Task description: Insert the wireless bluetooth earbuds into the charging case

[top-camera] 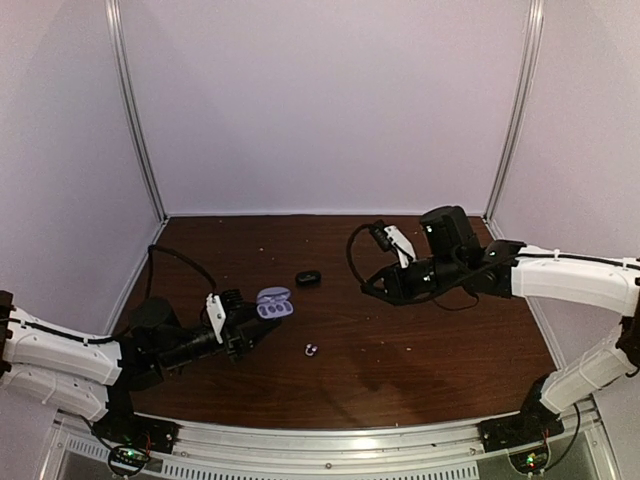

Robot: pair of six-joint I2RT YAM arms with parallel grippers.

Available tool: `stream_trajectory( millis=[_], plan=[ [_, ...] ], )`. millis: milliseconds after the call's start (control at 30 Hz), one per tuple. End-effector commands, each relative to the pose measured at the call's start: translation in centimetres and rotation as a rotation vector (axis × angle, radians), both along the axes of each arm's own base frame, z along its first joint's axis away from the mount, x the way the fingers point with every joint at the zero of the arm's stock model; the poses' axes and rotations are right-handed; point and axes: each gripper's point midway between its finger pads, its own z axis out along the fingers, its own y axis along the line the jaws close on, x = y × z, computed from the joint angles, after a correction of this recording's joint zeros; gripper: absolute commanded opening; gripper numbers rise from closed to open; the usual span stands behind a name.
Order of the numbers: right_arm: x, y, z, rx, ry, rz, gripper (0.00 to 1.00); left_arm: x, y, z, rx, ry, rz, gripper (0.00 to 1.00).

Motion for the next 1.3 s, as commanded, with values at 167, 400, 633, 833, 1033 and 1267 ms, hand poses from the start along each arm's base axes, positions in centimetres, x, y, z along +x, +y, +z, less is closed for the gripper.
stream_trajectory(
  millis=[167, 400, 633, 833, 1033, 1267],
  plan=[
    [-2.3, 1.7, -4.3, -0.049, 0.043, 0.051, 0.35, 0.9, 3.0, 1.9, -0.138, -0.025, 0.125, 0.0],
    [-4.1, 7.3, -6.5, -0.083, -0.007, 0.192, 0.37, 0.7, 4.7, 1.5, -0.184, 0.042, 0.155, 0.0],
    [-4.6, 10.7, -9.3, -0.229, -0.099, 0.312, 0.43, 0.6, 5.8, 1.6, -0.223, 0.081, 0.173, 0.0],
    [-4.5, 11.8, -11.5, -0.34, -0.153, 0.353, 0.49, 0.6, 6.3, 1.8, -0.237, 0.083, 0.189, 0.0],
    [-3.9, 11.9, -13.1, -0.405, -0.164, 0.349, 0.51, 0.7, 6.5, 1.9, -0.241, 0.081, 0.196, 0.0],
    [-3.4, 11.6, -15.3, -0.486, -0.183, 0.348, 0.52, 0.8, 6.3, 1.9, -0.238, 0.085, 0.196, 0.0]
  ],
)
